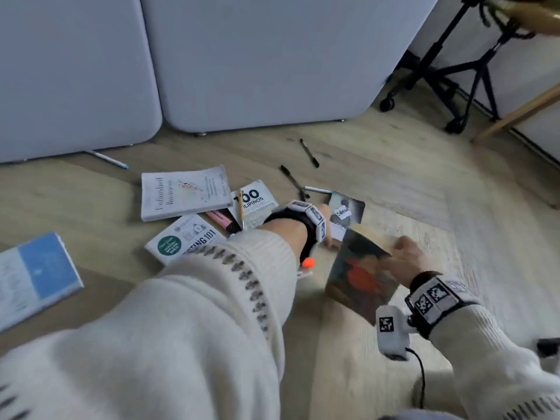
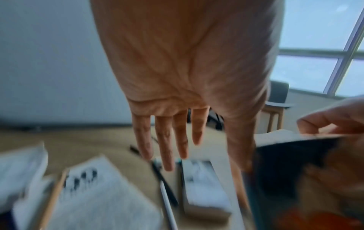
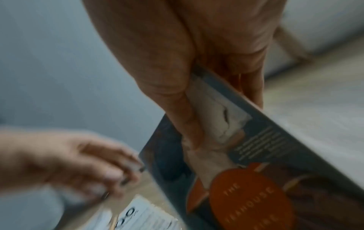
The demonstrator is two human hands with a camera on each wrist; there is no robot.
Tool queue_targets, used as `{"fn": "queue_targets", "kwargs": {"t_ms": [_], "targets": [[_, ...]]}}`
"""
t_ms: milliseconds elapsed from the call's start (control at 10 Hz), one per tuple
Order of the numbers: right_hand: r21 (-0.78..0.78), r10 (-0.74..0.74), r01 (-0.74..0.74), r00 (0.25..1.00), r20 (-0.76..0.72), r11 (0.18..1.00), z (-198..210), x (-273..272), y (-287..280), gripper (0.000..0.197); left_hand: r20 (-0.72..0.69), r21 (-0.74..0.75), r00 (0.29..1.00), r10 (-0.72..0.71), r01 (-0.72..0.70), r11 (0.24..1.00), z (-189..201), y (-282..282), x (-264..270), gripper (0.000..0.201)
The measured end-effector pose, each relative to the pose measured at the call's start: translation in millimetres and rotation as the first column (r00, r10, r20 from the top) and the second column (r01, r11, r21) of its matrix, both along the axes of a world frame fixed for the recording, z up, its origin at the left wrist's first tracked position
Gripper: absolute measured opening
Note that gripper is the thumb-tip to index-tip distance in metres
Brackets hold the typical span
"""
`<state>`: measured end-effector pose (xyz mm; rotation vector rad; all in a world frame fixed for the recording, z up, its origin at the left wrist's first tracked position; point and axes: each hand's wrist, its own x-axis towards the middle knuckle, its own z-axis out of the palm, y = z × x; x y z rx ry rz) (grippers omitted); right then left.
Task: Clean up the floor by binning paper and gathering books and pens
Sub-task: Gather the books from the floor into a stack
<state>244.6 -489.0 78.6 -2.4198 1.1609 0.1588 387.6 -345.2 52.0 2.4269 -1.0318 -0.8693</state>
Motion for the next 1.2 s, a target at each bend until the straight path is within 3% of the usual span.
{"fn": "queue_targets", "kwargs": {"t_ms": [100,200,300,400,500,600,700,800,900,1000,1100,1200], "targets": [[-0.280,0.364,-0.372,0.928,-0.082,0.885,40,38,40,0.028,-0.023,-0.086,1.000,0.019,-0.021,0.996,38,19,39,0.050],[-0.351,0.449,-0.414,0.893,0.020,0.840,80,61,64,0.027,-0.282,-0.263,0.957,0.065,-0.143,0.954,38,35,52,0.062],[-0.190,0.395,-0.350,0.862,0.317,0.917,97,70,61,0.025,-0.546,-0.548,0.835,0.070,-0.419,0.724,40,49,62,0.055],[-0.046,0.269,-0.292,0.794,0.546,0.955,84,88,56,0.033,-0.678,-0.599,0.734,0.024,-0.572,0.561,60,63,80,0.039],[0.107,0.190,-0.319,0.767,0.614,0.942,57,127,65,0.077,-0.663,-0.580,0.725,0.187,-0.656,0.483,70,98,94,0.067],[0.232,0.320,-0.487,0.798,0.511,0.842,36,164,89,0.119,-0.622,-0.575,0.720,0.308,-0.687,0.444,70,145,98,0.039],[0.319,0.575,-0.691,0.720,0.388,0.649,39,190,132,0.078,-0.712,-0.524,0.554,0.432,-0.828,0.198,57,196,83,0.011],[0.140,0.778,-0.814,0.580,0.242,0.563,35,204,168,0.047,-0.731,-0.391,0.327,0.599,-0.920,0.024,13,225,61,0.030],[-0.231,0.870,-0.843,0.490,0.045,0.486,21,197,204,0.047,-0.357,-0.147,0.134,0.924,-0.985,0.087,-49,250,28,0.043],[-0.336,0.903,-0.853,0.429,-0.019,0.398,2,188,211,0.041,-0.233,0.121,0.212,0.949,-0.962,0.245,-103,244,-15,0.032],[-0.328,0.885,-0.835,0.466,0.005,0.442,-14,182,199,0.039,-0.290,0.119,0.012,0.957,-0.992,0.049,-131,211,-37,0.022],[-0.261,0.821,-0.793,0.570,-0.001,0.550,-26,170,190,0.036,-0.225,0.161,-0.040,0.974,-0.987,-0.004,-143,185,-41,0.057]]}}
